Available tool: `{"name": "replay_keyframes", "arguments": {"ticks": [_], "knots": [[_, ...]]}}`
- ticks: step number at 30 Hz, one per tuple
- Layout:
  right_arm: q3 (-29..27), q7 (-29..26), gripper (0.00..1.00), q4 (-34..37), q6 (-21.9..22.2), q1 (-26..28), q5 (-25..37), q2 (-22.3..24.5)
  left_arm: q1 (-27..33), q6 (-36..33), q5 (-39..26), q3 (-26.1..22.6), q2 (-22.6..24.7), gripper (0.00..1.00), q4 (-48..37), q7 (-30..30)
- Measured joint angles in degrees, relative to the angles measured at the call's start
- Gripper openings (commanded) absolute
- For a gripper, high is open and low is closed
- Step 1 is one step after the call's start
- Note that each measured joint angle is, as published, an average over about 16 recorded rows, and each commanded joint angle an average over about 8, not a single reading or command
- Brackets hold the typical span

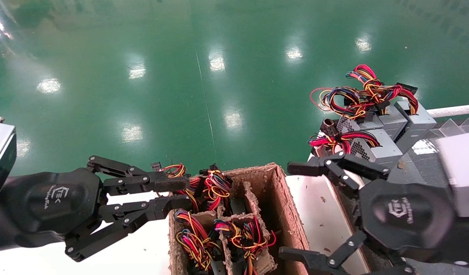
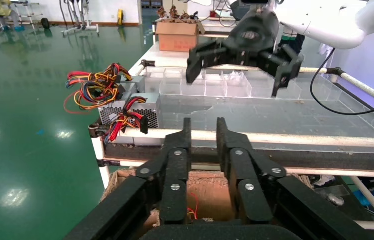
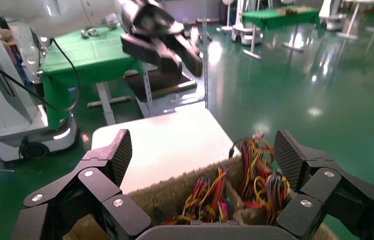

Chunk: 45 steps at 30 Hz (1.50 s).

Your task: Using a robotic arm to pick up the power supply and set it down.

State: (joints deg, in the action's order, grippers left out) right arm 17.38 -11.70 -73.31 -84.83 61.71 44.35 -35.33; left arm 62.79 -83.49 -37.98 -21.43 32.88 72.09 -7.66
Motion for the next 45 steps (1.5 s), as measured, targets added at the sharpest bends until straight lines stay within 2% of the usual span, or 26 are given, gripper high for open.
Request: {"name": "replay_keyframes", "arguments": {"ticks": [8,9,16,17,28,29,36,37,45], "knots": [[4.3,-3.4,1.0,-0.2,1.4,1.9,7.8,-1.7,0.0,0.0,0.0,0.0,0.0,0.01,0.0,0.0],[5.1,-3.9,1.0,-0.1,1.5,2.3,9.2,-2.1,0.0,0.0,0.0,0.0,0.0,0.08,0.0,0.0],[11.2,-8.4,1.0,1.0,2.0,6.0,19.7,-6.0,0.0,0.0,0.0,0.0,0.0,0.94,0.0,0.0],[12.1,-9.0,1.0,1.3,1.9,6.5,21.1,-6.6,0.0,0.0,0.0,0.0,0.0,1.0,0.0,0.0],[19.0,-15.1,1.0,5.6,0.4,11.8,31.6,-13.3,0.0,0.0,0.0,0.0,0.0,1.0,0.0,0.0],[19.3,-15.6,0.94,5.9,0.4,12.2,32.2,-13.8,0.0,0.0,0.0,0.0,0.0,1.0,0.0,0.0],[20.9,-18.8,0.06,6.2,2.0,13.5,35.6,-16.1,0.0,0.0,0.0,0.0,0.0,1.0,0.0,0.0],[21.0,-19.2,0.0,6.0,2.4,13.6,36.0,-16.3,0.0,0.0,0.0,0.0,0.0,1.0,0.0,0.0],[21.5,-22.5,0.0,2.8,5.6,13.1,38.9,-17.0,0.0,0.0,0.0,0.0,0.0,1.0,0.0,0.0]]}}
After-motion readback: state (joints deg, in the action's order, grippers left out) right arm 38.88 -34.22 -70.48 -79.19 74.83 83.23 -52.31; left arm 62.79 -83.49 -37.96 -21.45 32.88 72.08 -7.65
